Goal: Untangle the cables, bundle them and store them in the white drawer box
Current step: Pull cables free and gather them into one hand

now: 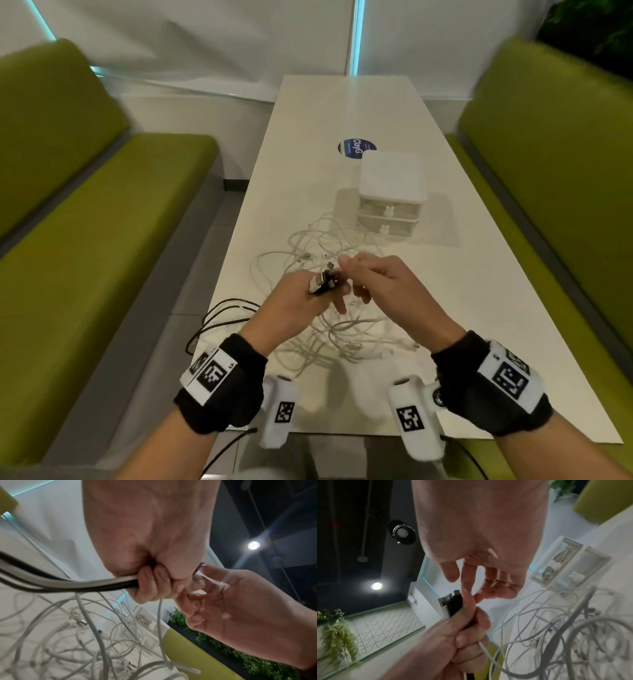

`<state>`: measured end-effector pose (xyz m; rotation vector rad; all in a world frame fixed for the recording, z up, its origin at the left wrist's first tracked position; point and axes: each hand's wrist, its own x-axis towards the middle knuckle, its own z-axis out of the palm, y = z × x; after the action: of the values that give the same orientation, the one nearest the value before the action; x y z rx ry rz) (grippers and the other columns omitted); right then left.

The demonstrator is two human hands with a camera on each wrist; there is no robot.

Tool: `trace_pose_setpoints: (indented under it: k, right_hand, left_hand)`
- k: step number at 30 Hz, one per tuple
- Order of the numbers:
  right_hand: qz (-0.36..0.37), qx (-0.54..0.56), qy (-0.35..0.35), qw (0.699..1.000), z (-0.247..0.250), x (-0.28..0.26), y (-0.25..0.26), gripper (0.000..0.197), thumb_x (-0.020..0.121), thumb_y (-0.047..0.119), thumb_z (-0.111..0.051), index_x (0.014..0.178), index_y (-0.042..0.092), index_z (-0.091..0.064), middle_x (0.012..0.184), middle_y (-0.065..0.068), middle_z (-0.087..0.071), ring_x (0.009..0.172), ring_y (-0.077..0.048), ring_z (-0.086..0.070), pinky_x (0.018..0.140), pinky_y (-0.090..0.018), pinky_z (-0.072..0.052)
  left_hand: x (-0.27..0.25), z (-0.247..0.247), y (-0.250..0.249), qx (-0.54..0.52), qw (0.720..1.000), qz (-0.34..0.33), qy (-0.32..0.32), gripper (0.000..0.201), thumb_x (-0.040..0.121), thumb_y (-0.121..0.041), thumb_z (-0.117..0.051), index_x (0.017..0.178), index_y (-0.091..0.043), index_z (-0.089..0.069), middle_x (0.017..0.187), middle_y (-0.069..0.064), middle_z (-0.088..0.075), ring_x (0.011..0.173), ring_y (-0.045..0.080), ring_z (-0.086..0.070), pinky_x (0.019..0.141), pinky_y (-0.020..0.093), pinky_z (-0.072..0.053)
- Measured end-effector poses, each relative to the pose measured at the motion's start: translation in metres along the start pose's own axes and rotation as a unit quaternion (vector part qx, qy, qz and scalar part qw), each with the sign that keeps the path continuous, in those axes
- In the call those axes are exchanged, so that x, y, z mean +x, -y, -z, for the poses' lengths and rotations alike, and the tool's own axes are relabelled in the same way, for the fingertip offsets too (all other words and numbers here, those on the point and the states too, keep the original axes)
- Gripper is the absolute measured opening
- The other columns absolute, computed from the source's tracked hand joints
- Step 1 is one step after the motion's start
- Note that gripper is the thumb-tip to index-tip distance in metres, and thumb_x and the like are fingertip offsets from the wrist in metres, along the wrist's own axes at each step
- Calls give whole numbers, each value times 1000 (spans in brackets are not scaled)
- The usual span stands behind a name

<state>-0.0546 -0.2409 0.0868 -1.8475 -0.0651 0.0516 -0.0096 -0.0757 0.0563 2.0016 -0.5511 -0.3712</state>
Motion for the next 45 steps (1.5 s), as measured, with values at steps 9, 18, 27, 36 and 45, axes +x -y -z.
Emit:
trace_pose_setpoints:
  k: [9,18,27,36,45]
  right_hand:
    - [4,84,131,988,-30,28,-17,35,96,45,-56,131,39,-53,88,-2,-70,84,-21,-69,86,-43,-54]
    - [73,-315,159,933,-28,45,-44,40,96,48,-54,64,24,-54,57,15,-59,58,-5,-57,58,-27,-40]
    - [61,-442,45,894,0,48,-43,31,98,47,-47,86,25,-65,97,8,-60,107,-15,-50,83,-36,-37]
    - [150,-82,-110,979,-1,54,21,36,100,28,-50,76,8,-68,66,6,-67,77,-11,-68,71,-25,-48]
    - [113,-457,65,880,-21,73,30,33,98,30,-27,80,13,-50,68,-3,-53,68,-34,-53,59,-36,-40]
  left_hand:
    - [9,24,-7,-136,981,-20,-138,44,98,-34,-43,75,-4,-66,54,4,-54,51,11,-55,53,17,-43]
    - [-4,78,-14,-348,908,-45,-230,53,92,-53,-34,69,-12,-56,46,-3,-25,40,15,-27,48,26,-45]
    - [-17,92,-15,-315,896,-98,-298,58,104,-45,-26,67,-13,-56,47,-4,-25,39,9,-17,40,22,-16]
    - [-17,106,-32,-219,906,-137,-334,52,106,-33,-37,64,-20,-66,51,-1,-39,39,10,-24,39,23,-18]
    - [5,51,-26,111,967,-90,-211,24,96,-24,-57,118,-31,-67,101,-5,-71,96,14,-67,83,33,-54]
